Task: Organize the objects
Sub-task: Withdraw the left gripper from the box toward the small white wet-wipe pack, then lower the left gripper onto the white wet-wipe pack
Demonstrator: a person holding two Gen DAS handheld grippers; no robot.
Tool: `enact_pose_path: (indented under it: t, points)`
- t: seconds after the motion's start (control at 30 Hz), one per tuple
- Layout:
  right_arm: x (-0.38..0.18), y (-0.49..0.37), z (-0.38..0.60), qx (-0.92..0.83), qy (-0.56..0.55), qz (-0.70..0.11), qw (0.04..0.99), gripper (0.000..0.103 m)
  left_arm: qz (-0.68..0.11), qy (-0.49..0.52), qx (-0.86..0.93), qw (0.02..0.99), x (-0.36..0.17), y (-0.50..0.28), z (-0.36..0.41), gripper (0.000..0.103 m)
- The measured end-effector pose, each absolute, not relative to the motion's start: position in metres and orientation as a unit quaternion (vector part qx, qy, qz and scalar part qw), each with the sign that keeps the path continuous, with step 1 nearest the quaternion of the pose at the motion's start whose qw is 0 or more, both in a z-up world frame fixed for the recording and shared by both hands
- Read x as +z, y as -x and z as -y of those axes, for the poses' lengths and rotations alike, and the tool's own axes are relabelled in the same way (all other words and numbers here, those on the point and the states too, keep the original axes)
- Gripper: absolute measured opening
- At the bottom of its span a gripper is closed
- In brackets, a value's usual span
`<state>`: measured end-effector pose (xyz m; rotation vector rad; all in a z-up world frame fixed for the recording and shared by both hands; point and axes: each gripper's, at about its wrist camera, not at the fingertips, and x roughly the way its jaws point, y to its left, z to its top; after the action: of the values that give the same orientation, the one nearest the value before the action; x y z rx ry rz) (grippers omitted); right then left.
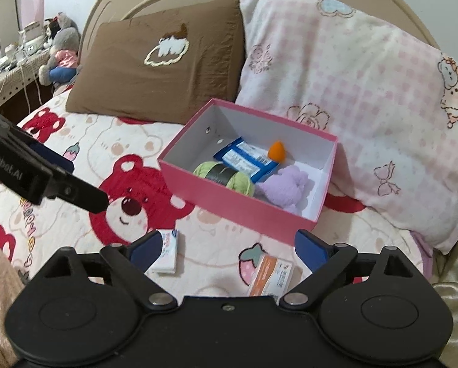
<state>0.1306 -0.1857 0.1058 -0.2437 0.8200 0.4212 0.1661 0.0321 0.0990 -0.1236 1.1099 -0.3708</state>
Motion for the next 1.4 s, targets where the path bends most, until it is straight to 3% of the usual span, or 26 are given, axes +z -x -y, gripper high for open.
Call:
enact_pose_path:
  t: [0.83,1.4]
  points:
    - [0.046,-0.11,0.137,0.231,0.153,-0.451,0.848,0.095,-0.56,0.06,-0.189,0.805,0.032,-0.15,-0.05,0.093]
    - [0.002,-0.133,0.123,0.29,0.149,-0.461,0.825,0.095,-0.544,0.077,-0.167,0.818,-0.028,-0.164,-0.047,0.093]
